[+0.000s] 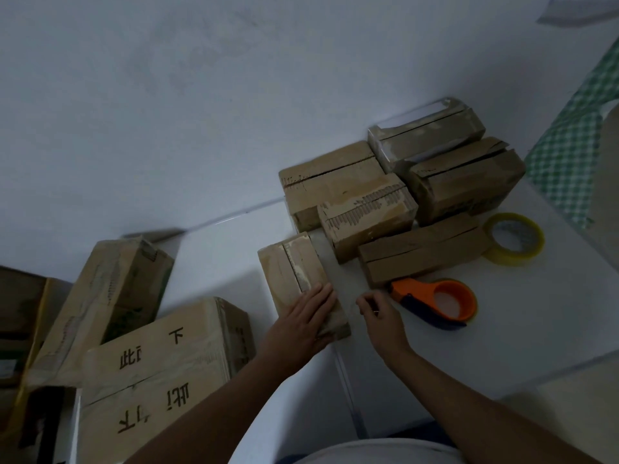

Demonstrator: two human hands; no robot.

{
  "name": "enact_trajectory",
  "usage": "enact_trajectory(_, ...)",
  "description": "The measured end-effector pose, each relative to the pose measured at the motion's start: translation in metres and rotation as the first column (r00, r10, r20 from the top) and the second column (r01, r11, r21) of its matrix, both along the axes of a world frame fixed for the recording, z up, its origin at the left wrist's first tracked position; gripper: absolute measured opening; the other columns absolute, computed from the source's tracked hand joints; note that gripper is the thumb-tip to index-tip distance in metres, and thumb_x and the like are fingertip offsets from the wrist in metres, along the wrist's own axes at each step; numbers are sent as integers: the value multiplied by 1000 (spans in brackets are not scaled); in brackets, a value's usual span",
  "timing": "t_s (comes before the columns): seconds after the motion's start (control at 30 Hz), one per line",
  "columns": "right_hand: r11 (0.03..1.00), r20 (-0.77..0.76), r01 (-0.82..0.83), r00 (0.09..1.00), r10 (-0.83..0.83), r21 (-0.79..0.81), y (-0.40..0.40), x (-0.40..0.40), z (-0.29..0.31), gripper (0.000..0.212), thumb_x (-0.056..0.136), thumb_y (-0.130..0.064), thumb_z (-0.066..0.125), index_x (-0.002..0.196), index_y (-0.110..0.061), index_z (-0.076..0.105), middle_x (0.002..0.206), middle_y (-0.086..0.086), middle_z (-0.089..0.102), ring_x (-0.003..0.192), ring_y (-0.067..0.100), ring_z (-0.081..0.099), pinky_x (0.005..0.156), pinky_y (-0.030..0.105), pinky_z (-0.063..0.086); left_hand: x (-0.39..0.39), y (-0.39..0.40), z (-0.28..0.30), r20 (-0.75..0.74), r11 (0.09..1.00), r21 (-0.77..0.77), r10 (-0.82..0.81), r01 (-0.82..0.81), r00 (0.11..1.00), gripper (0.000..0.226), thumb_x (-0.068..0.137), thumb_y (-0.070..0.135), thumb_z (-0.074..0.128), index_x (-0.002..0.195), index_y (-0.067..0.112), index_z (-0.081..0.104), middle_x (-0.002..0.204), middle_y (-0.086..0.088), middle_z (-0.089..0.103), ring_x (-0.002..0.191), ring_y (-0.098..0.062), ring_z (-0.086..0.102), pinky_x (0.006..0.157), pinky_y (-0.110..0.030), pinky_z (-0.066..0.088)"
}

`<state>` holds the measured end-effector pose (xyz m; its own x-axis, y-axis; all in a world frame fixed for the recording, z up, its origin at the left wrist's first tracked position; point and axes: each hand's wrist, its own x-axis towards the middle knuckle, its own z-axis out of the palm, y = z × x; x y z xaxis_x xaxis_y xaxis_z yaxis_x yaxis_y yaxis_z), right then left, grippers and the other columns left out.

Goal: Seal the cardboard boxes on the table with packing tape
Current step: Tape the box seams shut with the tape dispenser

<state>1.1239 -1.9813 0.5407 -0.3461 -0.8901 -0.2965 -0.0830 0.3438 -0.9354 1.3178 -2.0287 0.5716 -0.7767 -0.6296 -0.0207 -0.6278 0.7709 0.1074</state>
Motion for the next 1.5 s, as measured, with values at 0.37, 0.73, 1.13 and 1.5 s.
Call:
enact_trajectory(0.37, 986, -67, -165, 984, 164, -9, -17, 25, -18, 9, 101, -24, 47, 97, -17, 52, 94, 2, 59, 85, 16, 58, 70, 22, 45, 1, -1, -4, 52, 1000, -18, -14, 15, 999, 82, 92, 47, 61, 155, 12, 23, 161, -9, 24, 150, -25, 20, 119, -44, 26)
enact_trajectory(0.73, 943, -101, -321, 939, 329, 87, 5, 8, 3, 47, 99, 2, 39, 142, -16, 44, 140, 3, 50, 119, 6, 51, 99, 14, 39, 1, -2, -5, 25, 999, 43, -1, 0, 1000, 76, 97, 51, 45, 157, 16, 14, 163, -5, 18, 151, -22, 13, 120, -45, 24)
enact_trajectory(1.13, 936, -55, -350, 935, 351, 33, 39, -10, 26, 37, 98, -33, 52, 123, -56, 39, 113, -36, 52, 108, -19, 52, 82, 0, 40, -11, 5, -4, -5, 981, 52, -187, 187, 982, 75, 99, 48, 46, 158, 16, 12, 165, -4, 14, 153, -18, 8, 122, -40, 18)
enact_trajectory(1.5, 870, -247, -487, 835, 491, 84, 28, -28, 28, 49, 92, -47, 57, 135, -51, 35, 130, -18, 55, 106, -5, 57, 83, 14, 49, -19, -4, 4, 62, 967, 162, -208, 196, 976, 81, 97, 59, 41, 158, 17, 8, 166, -3, 7, 153, -17, -1, 123, -42, 14)
